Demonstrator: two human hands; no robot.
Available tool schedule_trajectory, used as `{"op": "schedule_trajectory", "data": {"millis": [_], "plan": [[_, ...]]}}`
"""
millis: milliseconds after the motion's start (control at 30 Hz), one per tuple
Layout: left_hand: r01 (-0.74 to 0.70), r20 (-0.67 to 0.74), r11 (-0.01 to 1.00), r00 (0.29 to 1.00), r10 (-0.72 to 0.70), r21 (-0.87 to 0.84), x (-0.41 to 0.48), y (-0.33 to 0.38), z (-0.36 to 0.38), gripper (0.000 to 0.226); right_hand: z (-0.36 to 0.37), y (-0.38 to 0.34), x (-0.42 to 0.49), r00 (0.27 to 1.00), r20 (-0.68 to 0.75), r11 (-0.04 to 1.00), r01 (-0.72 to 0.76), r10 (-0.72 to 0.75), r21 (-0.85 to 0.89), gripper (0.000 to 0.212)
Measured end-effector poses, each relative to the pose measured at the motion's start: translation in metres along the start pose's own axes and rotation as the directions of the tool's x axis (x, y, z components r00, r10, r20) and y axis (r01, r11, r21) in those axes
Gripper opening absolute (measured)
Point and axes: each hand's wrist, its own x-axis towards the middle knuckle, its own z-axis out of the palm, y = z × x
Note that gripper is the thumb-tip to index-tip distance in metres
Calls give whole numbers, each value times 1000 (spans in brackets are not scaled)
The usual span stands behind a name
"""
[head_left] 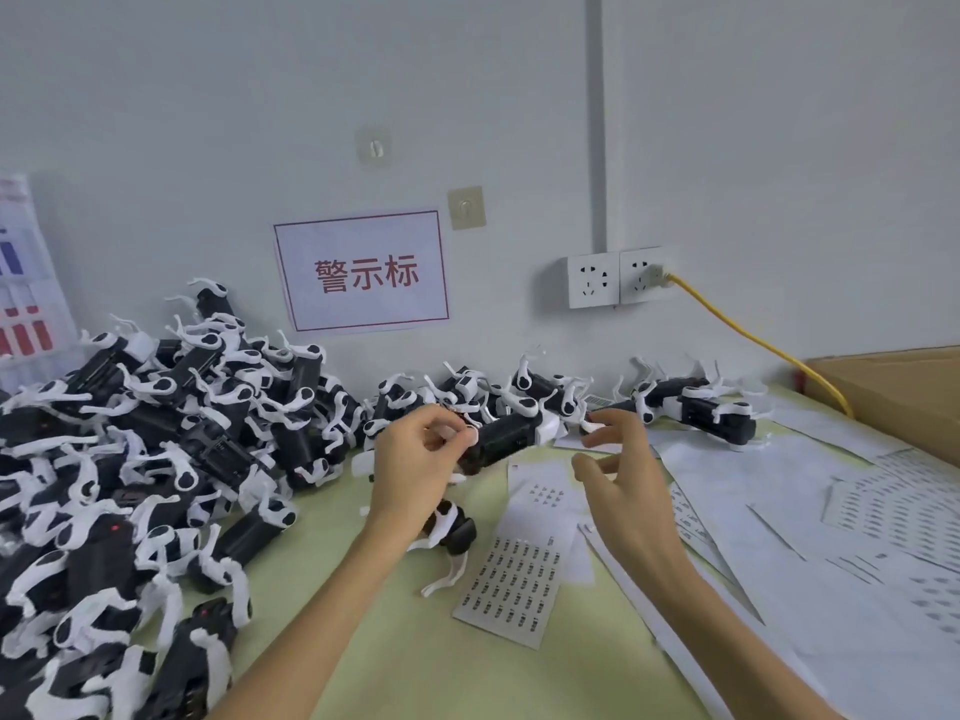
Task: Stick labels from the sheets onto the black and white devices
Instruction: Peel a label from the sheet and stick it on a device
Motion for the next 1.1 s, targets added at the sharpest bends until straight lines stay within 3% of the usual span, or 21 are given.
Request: {"op": "schedule_trajectory", "data": {"millis": [67,133,200,233,300,400,533,600,667,733,833,967,1033,1100], "plan": [[219,-30,914,970,-243,-341,-6,7,3,8,-4,-3,3,986,91,980,-154,143,129,28],[393,104,683,900,-424,-616,-13,15,9,11,-5,-4,5,889,315,876,-414,332,245,23],[463,238,506,862,-447,-727,-21,20,15,14,-2,-4,6,778,485,739,-587,400,331,25],[478,288,445,856,-430,-757,-25,22,17,16,0,-2,6,766,508,702,-607,393,372,28],[496,367,390,857,-362,-775,-32,25,21,17,4,1,8,810,454,704,-564,371,432,31],[535,462,433,845,-271,-725,-44,28,26,17,4,6,9,860,361,703,-506,362,500,32],[492,475,591,857,-199,-640,-55,29,32,17,3,-2,8,841,431,605,-537,328,588,35],[460,448,672,869,-209,-580,-58,27,36,9,3,-5,7,842,429,585,-536,326,609,30],[448,433,753,869,-239,-481,-59,22,40,18,4,-5,6,846,411,588,-532,339,609,27],[461,430,794,857,-283,-397,-57,16,40,30,4,-7,5,841,419,592,-539,342,599,32],[391,375,883,883,-280,-260,-52,7,34,32,2,-10,5,832,464,606,-545,304,580,41],[433,359,840,879,-314,-327,-43,7,21,31,4,-9,1,845,432,682,-518,316,516,24],[459,503,800,832,-234,-387,-42,13,14,29,6,-8,0,858,408,710,-496,312,500,19],[476,626,786,766,-149,-395,-43,18,11,47,7,-9,-2,874,395,734,-463,284,497,21]]}}
